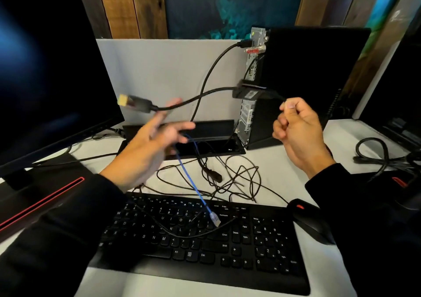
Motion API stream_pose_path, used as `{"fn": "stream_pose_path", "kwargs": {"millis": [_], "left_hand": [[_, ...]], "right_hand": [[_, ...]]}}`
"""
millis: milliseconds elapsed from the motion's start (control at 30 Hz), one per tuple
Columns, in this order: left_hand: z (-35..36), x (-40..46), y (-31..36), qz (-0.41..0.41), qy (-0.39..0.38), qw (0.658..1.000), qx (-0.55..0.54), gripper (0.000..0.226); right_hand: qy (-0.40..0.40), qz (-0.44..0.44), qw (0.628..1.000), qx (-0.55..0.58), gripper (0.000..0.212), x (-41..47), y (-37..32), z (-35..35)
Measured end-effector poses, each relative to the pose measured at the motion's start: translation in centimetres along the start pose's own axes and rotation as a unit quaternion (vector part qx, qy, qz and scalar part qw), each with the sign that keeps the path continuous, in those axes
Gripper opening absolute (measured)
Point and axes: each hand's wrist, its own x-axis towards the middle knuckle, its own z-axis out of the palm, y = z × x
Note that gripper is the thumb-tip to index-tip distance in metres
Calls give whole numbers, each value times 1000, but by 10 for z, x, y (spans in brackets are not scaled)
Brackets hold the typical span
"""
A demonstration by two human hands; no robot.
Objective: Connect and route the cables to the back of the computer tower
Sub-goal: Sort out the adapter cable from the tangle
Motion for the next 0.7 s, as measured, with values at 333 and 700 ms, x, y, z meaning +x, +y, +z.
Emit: {"fn": "stream_pose_path", "kwargs": {"millis": [333,700], "left_hand": [[-3,27,4,-8,294,908,-299,8],[63,54,18,41,-10,998,-56,44]], "right_hand": [[-62,7,984,-166,22,-1,-2,-16],[-24,-73,874,-480,34,-2,-23,-23]]}}
